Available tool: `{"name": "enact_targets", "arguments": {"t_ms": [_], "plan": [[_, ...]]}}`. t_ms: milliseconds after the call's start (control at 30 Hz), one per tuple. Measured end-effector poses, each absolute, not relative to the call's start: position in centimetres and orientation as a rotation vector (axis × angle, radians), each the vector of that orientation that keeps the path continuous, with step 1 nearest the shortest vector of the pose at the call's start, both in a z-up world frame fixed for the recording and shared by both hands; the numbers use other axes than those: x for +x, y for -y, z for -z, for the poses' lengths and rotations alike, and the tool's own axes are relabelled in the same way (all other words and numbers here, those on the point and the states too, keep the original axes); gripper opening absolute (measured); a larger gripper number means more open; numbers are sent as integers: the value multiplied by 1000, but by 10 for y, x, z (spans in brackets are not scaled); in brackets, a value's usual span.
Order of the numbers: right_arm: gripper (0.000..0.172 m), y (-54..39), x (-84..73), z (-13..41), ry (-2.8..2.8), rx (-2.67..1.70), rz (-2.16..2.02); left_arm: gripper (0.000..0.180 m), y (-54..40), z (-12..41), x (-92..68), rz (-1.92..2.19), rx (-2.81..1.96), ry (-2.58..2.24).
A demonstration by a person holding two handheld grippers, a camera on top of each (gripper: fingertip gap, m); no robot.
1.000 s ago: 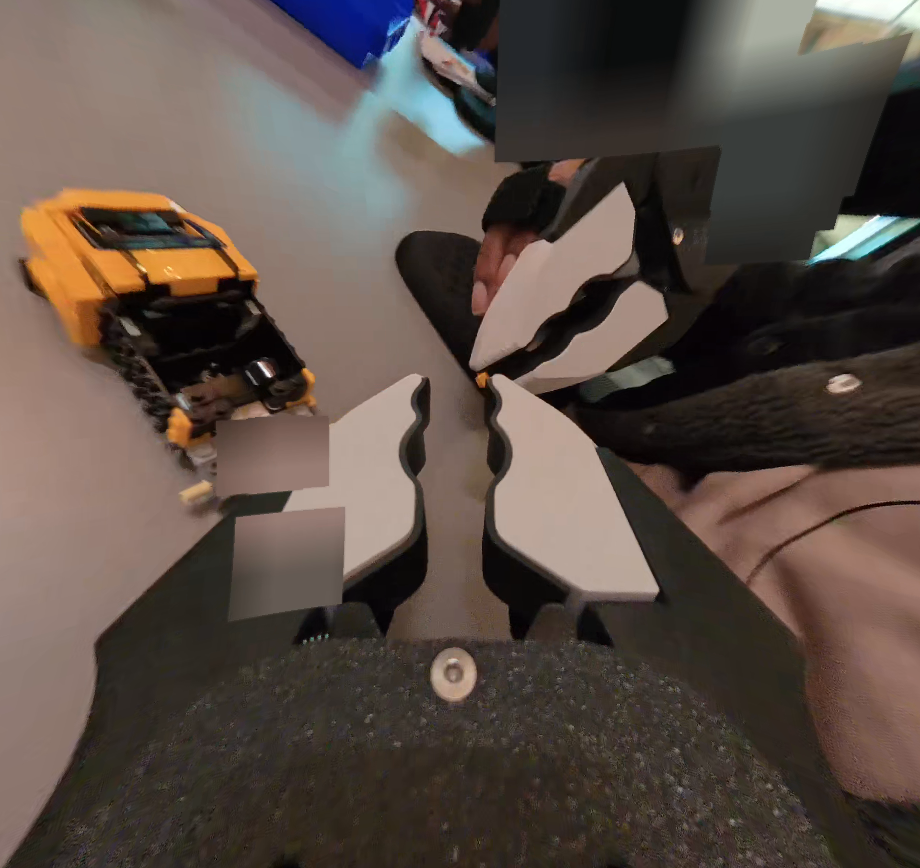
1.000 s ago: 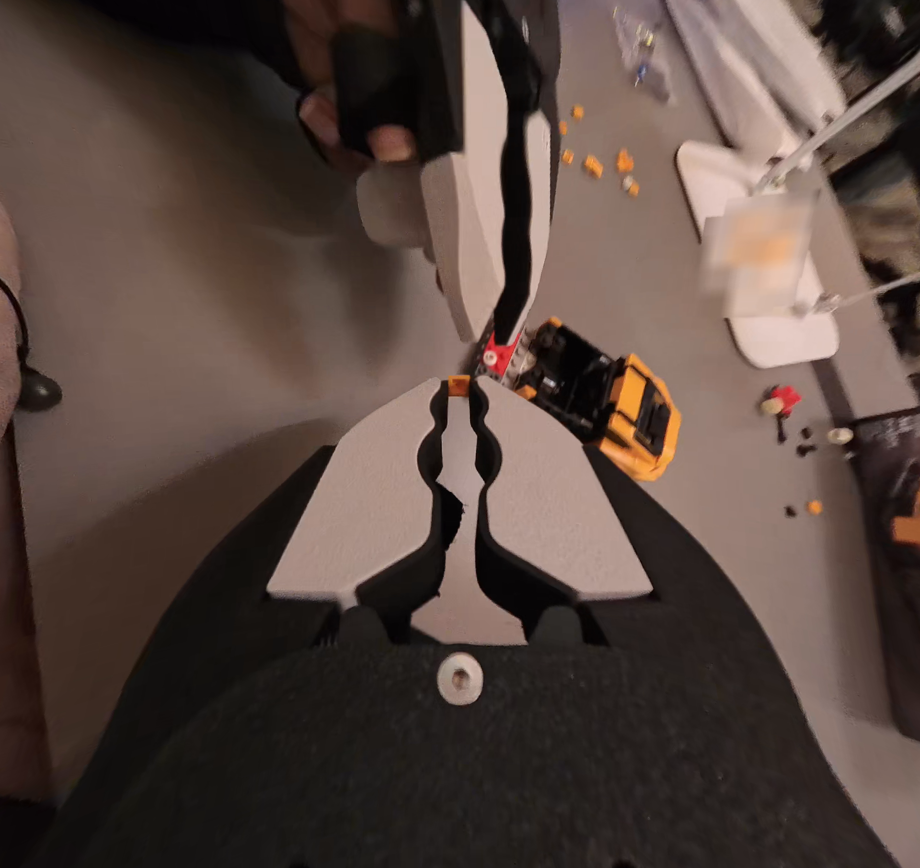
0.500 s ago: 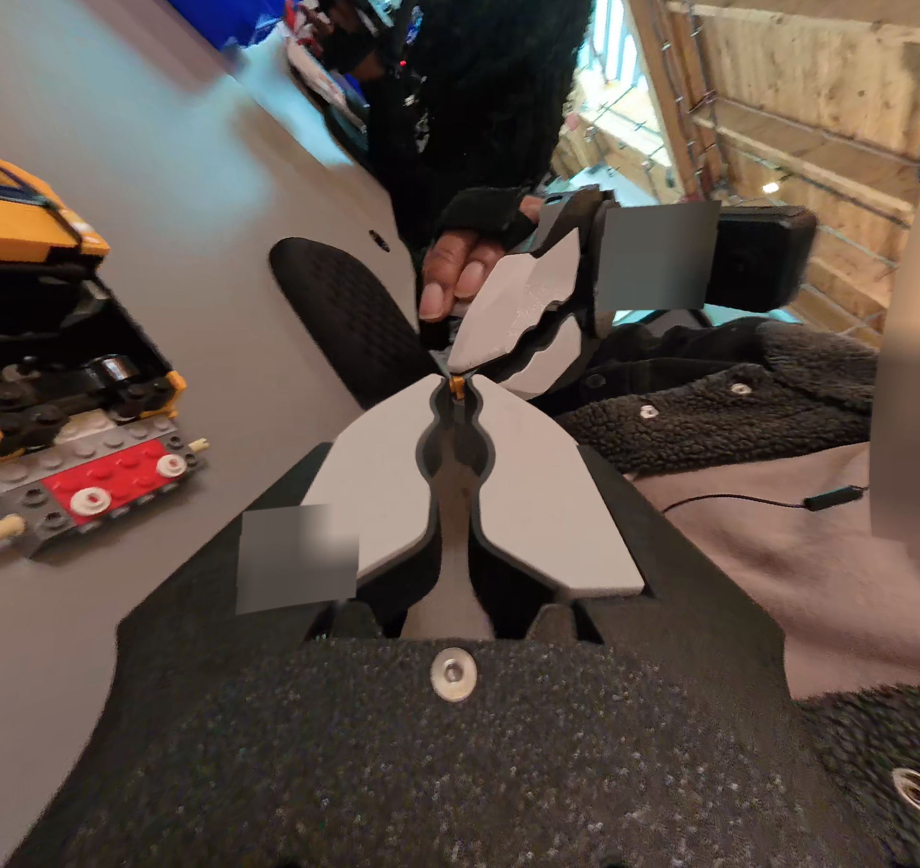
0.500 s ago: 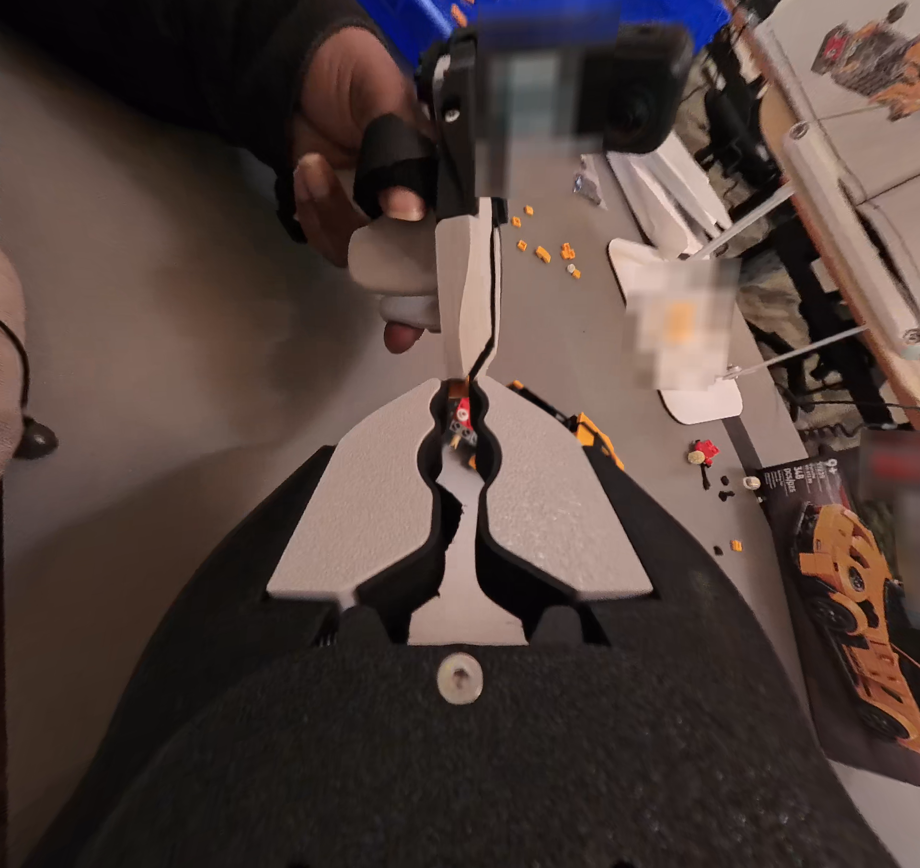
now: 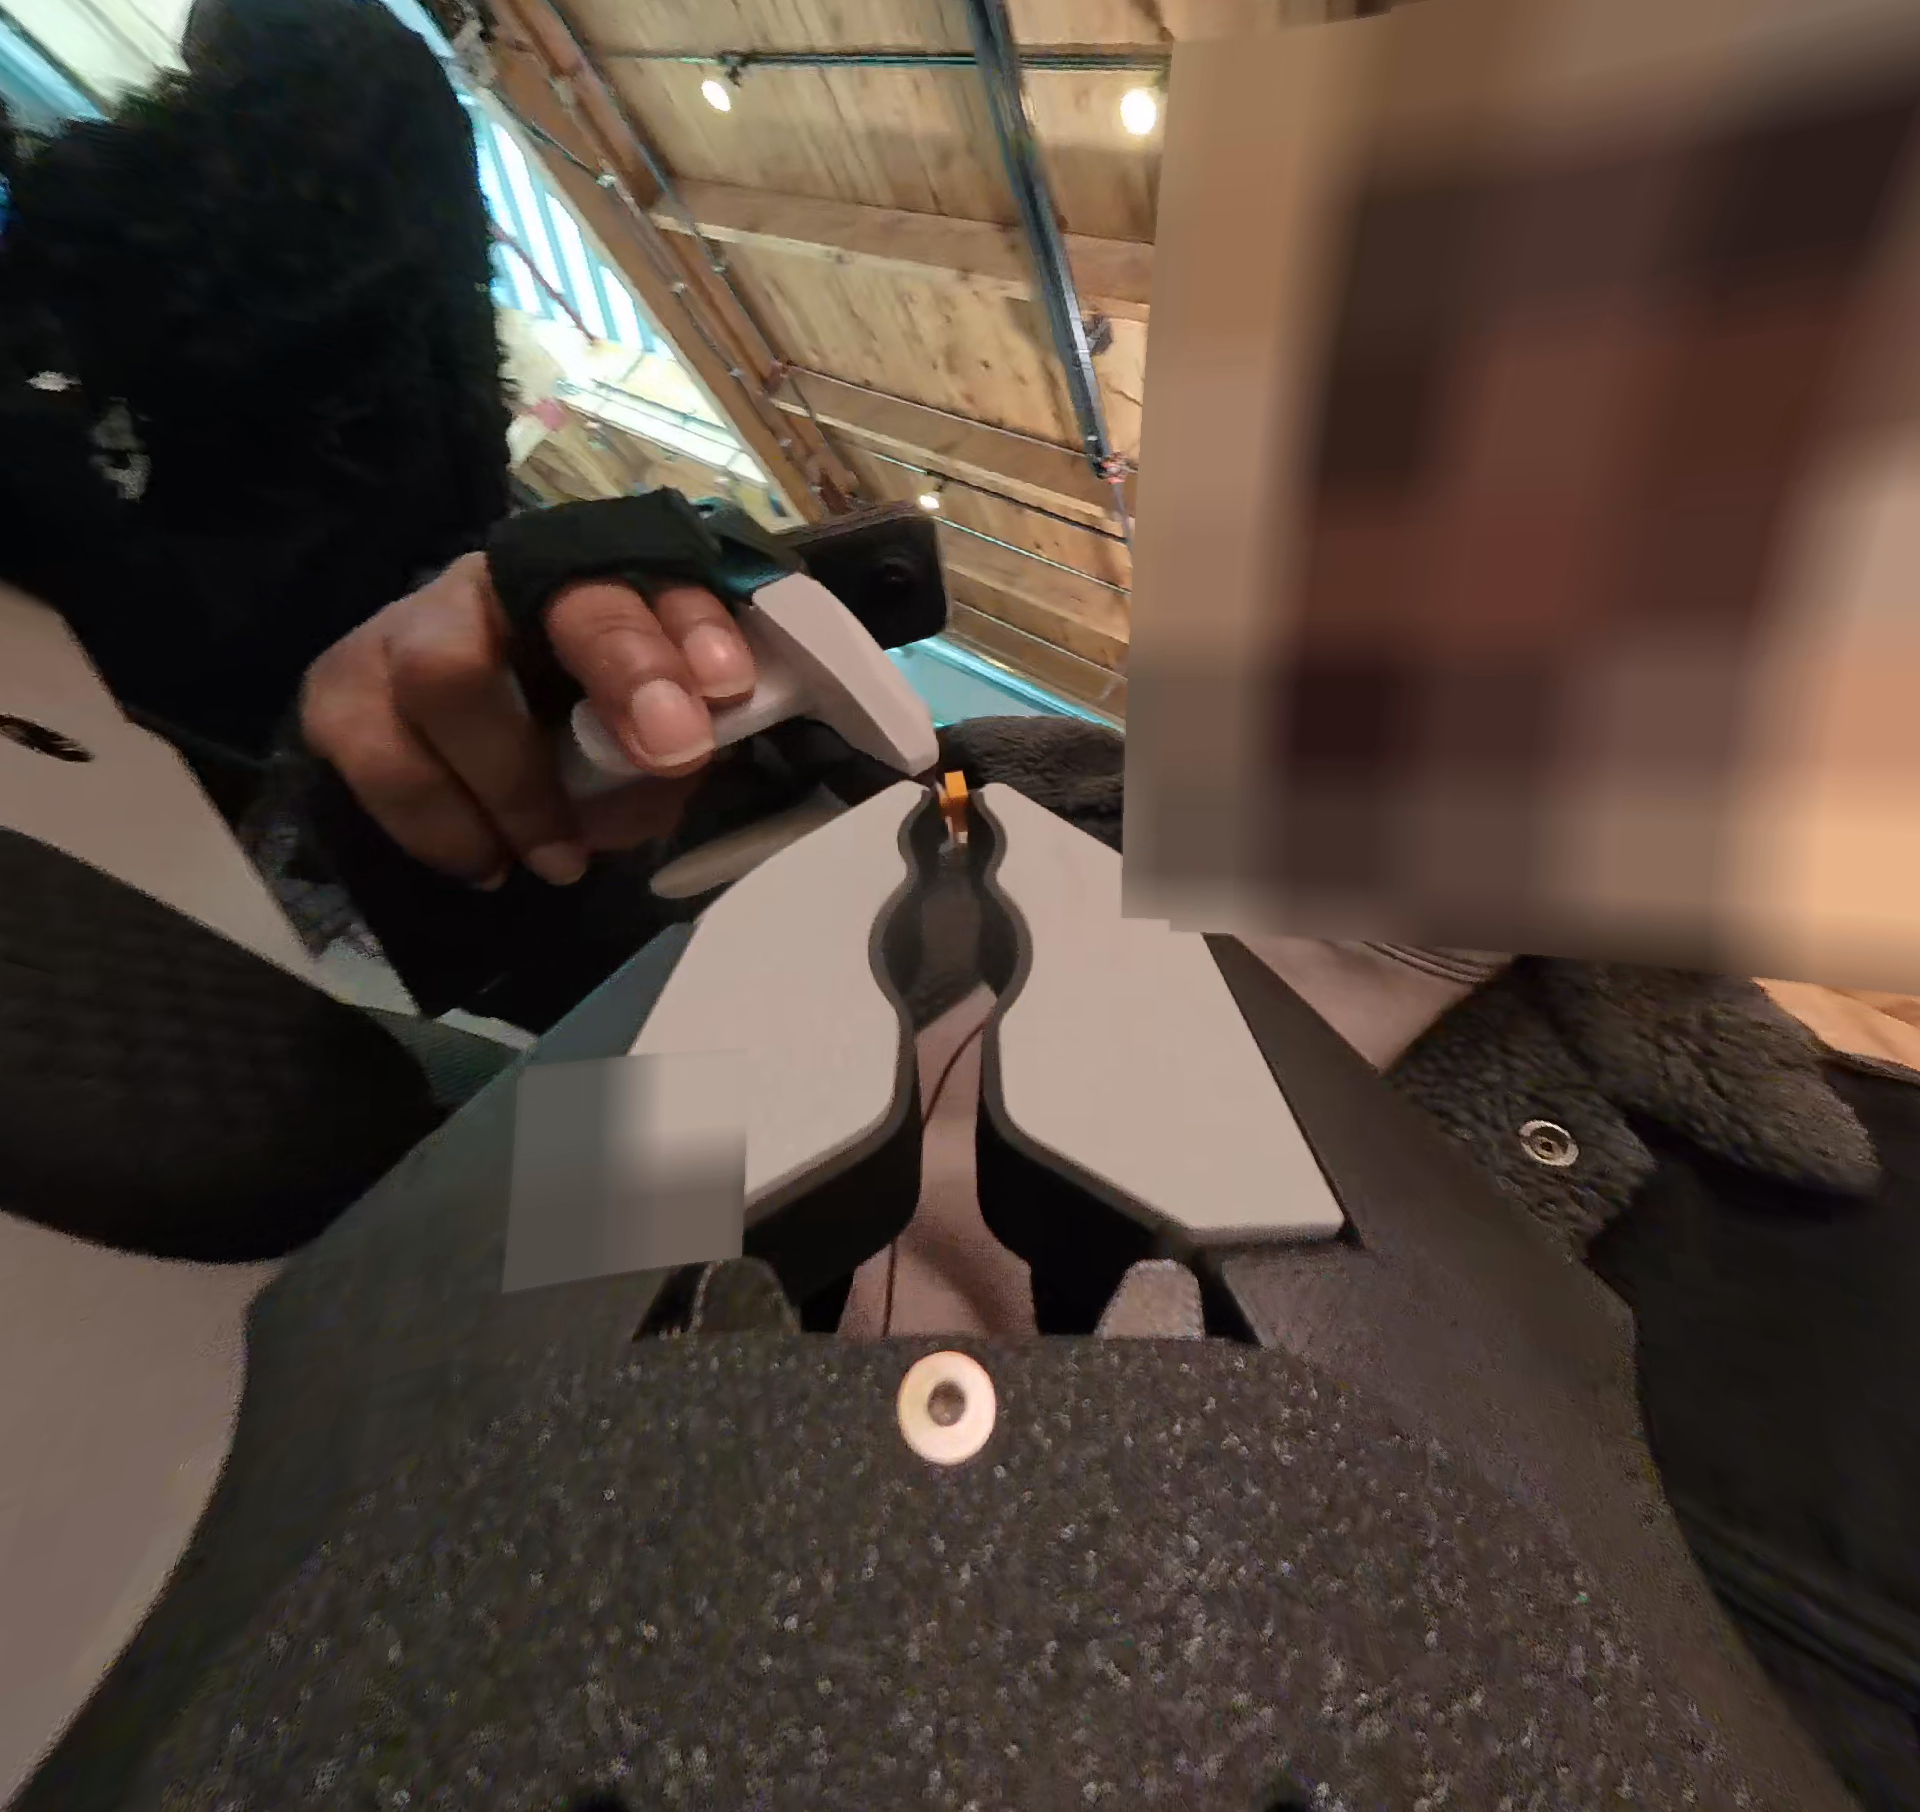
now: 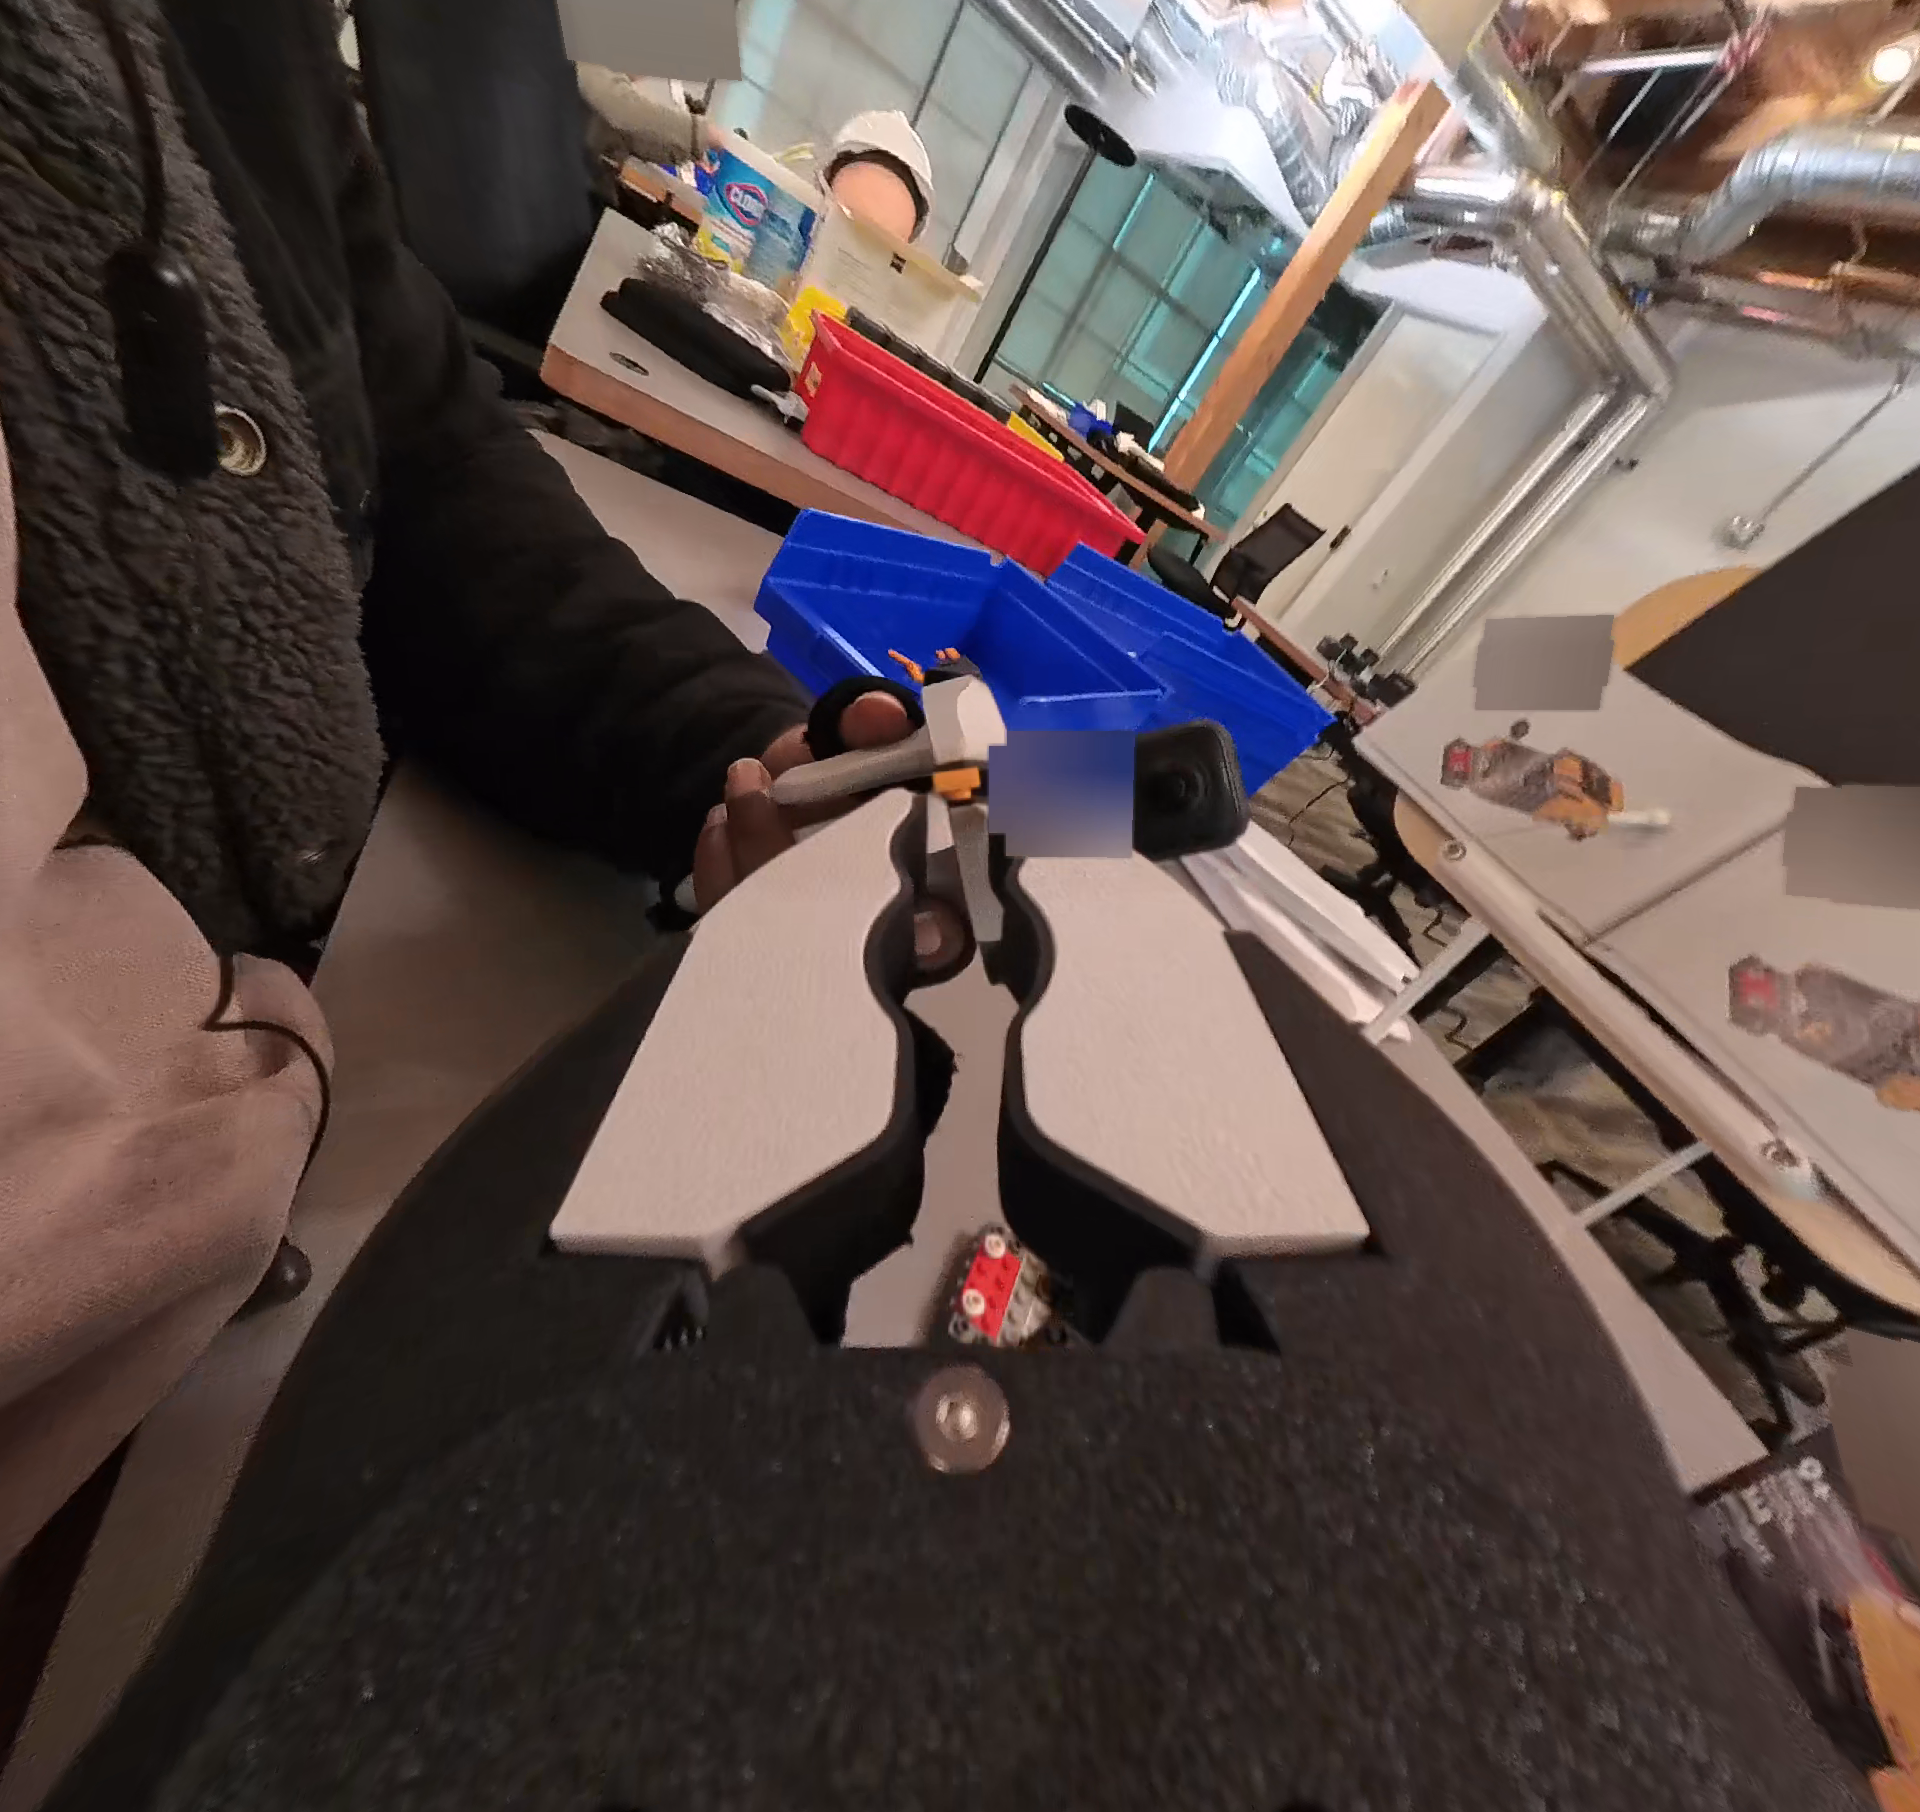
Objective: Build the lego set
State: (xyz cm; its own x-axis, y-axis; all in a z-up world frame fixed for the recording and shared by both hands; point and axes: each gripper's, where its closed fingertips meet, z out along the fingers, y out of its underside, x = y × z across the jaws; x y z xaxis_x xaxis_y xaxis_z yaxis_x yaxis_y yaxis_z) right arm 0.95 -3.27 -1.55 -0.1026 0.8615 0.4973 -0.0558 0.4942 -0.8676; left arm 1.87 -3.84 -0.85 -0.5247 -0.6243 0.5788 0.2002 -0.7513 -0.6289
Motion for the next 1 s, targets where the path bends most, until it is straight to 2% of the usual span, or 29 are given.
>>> {"name": "enact_targets", "arguments": {"t_ms": [367, 1000], "plan": [[7, 50, 11, 13, 1521, -632, -857, 5, 57, 6, 22, 2435, -1055, -757], [5, 50, 13, 13, 1510, -610, -810, 2, 52, 10, 24, 2437, -1076, -717]]}}
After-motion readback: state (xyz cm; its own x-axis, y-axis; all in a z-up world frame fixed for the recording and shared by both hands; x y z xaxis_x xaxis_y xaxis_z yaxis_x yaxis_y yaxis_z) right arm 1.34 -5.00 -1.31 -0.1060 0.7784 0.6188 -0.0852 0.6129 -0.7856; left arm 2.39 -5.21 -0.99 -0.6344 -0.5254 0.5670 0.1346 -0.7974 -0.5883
